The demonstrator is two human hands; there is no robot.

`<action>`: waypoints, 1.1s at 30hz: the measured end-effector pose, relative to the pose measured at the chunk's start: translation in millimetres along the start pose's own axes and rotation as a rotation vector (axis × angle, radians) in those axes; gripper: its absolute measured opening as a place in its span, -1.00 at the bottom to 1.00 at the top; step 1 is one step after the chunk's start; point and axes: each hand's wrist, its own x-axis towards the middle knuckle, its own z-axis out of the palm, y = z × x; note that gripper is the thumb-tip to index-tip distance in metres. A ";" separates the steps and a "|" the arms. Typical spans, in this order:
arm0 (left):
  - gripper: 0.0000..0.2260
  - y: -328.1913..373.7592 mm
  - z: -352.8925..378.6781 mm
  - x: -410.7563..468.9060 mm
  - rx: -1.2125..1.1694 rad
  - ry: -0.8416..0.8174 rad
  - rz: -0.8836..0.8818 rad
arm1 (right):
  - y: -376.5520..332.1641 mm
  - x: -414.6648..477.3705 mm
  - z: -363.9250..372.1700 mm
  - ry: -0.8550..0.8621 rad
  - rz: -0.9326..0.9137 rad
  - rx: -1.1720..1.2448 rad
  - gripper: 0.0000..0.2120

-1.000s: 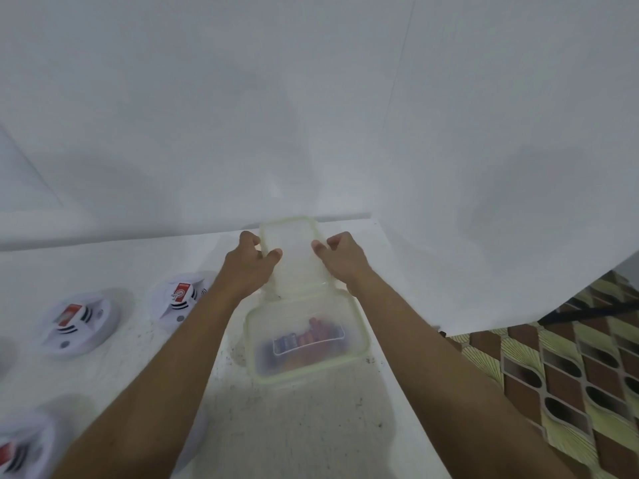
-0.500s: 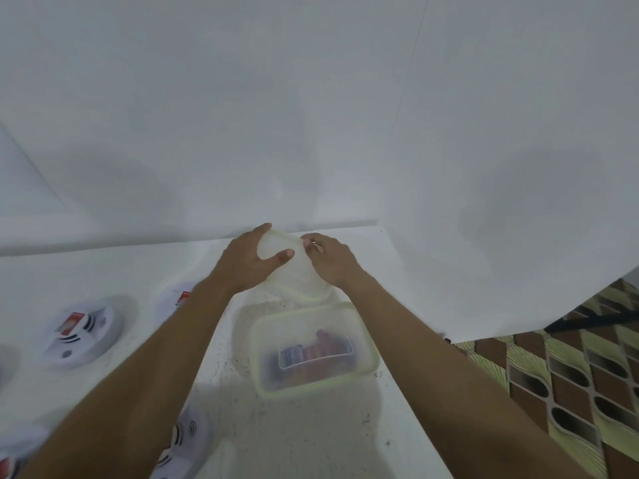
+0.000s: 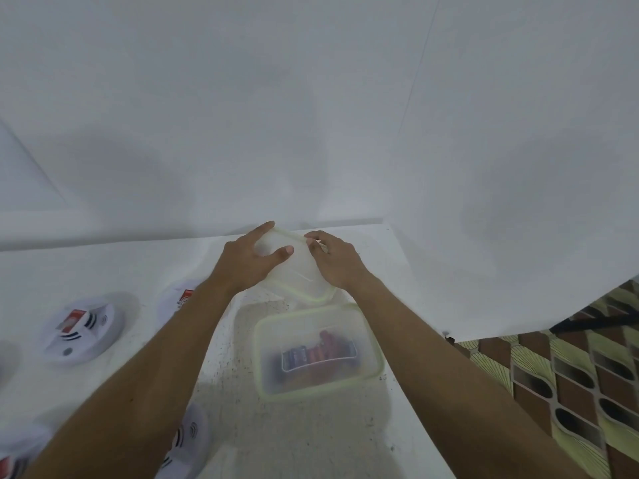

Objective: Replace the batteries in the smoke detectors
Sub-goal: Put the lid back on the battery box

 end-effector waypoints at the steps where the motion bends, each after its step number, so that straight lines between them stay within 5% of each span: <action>1: -0.37 -0.2 -0.1 -0.4 0.006 -0.001 -0.006 | 0.0 -0.2 0.0 0.000 -0.001 0.004 -0.68; 8: -0.40 1.4 2.0 -2.0 -0.069 -0.007 -0.036 | -3.7 -0.2 -8.2 0.017 0.047 0.086 -0.59; 12: -0.31 4.0 8.3 -8.9 -0.092 0.129 -0.119 | -2.6 -4.1 -21.3 0.128 0.109 0.239 -0.60; 17: -0.30 3.3 12.1 -18.4 -0.170 0.113 -0.286 | 6.7 -13.9 -22.2 0.046 0.156 0.216 -0.59; 24: -0.29 9.2 15.8 -11.8 0.139 0.409 -0.088 | 7.6 -12.6 -15.2 -0.011 0.127 0.183 -0.54; 33: -0.31 7.3 7.8 6.7 0.227 -0.128 0.117 | 14.3 -9.1 -18.3 -0.105 0.058 0.099 -0.50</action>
